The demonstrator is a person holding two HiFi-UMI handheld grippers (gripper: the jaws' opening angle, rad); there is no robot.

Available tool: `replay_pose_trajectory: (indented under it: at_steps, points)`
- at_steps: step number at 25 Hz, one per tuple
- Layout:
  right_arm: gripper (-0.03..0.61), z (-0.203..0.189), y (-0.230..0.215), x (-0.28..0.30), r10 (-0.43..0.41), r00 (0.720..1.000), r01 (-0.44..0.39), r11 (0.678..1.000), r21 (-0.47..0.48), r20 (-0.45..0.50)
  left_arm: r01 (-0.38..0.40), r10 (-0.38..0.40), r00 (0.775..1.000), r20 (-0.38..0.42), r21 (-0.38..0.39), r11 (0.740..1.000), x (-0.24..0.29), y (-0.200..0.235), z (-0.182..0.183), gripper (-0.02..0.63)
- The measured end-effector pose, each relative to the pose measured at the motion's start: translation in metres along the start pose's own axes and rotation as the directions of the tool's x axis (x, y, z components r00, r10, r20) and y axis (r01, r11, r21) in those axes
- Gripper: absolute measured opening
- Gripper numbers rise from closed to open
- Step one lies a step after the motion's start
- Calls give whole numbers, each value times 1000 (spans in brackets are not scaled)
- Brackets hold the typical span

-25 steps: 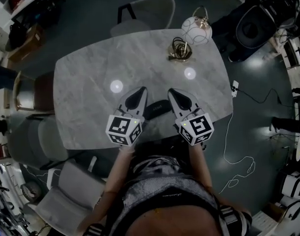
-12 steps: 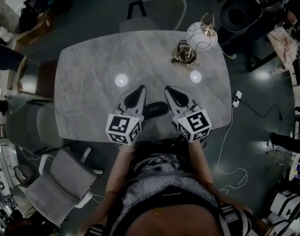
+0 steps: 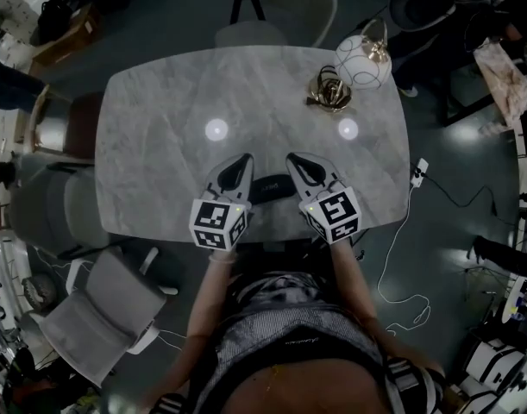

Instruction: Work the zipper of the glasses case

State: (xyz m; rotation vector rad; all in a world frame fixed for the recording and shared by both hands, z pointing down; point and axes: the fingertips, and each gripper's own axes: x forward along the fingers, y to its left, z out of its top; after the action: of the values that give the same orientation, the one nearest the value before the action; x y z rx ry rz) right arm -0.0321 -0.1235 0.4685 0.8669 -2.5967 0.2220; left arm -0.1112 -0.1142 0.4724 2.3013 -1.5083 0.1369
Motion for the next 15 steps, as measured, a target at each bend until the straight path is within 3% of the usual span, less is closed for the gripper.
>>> replay_pose_trajectory:
  at_steps: [15]
  points:
    - [63, -74, 8, 24, 60, 983, -47, 996, 78, -176, -36, 20, 987, -161, -98, 995, 5, 19, -74, 0]
